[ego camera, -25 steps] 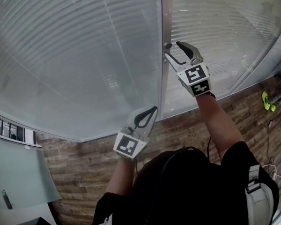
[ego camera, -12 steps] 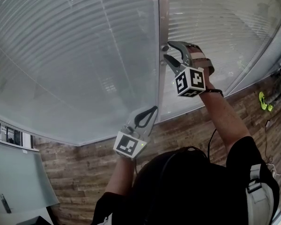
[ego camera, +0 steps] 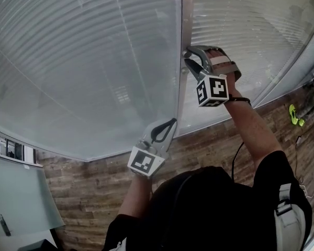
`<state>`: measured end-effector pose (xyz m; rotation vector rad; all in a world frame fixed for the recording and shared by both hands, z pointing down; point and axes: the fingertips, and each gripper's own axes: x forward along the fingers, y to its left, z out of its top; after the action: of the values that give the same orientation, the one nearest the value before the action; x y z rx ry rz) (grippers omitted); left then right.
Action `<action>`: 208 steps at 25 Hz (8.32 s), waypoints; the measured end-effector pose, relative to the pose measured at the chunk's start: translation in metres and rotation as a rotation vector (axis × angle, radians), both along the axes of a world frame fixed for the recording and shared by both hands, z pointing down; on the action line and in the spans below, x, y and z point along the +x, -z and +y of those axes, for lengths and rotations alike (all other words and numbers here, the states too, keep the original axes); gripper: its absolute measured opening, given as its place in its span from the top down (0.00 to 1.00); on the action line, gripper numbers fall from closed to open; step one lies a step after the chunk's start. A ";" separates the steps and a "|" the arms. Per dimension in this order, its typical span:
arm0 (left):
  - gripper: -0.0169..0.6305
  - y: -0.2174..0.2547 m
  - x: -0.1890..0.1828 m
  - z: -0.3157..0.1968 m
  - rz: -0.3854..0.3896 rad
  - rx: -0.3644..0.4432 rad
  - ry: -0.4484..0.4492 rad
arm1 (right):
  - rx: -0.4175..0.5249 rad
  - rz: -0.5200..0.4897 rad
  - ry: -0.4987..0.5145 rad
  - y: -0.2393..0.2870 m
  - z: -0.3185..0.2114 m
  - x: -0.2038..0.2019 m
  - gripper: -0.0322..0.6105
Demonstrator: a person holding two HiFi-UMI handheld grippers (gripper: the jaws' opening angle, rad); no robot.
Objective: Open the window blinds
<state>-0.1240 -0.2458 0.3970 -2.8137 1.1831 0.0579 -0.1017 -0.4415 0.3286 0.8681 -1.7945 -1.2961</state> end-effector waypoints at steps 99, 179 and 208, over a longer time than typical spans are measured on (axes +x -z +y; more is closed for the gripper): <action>0.97 -0.006 -0.019 0.014 -0.063 -0.021 0.034 | -0.630 -1.317 -0.034 0.000 -0.009 0.029 0.63; 0.97 -0.010 -0.032 0.013 -0.051 -0.013 0.046 | -0.409 -0.958 -0.117 0.009 -0.015 0.010 0.74; 0.97 -0.014 -0.028 0.014 -0.042 -0.029 0.037 | -0.545 -1.281 -0.123 0.005 -0.019 0.017 0.74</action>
<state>-0.1519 -0.2313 0.4109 -2.8022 1.2361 -0.0210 -0.0845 -0.4608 0.3232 1.5971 -2.7380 0.0288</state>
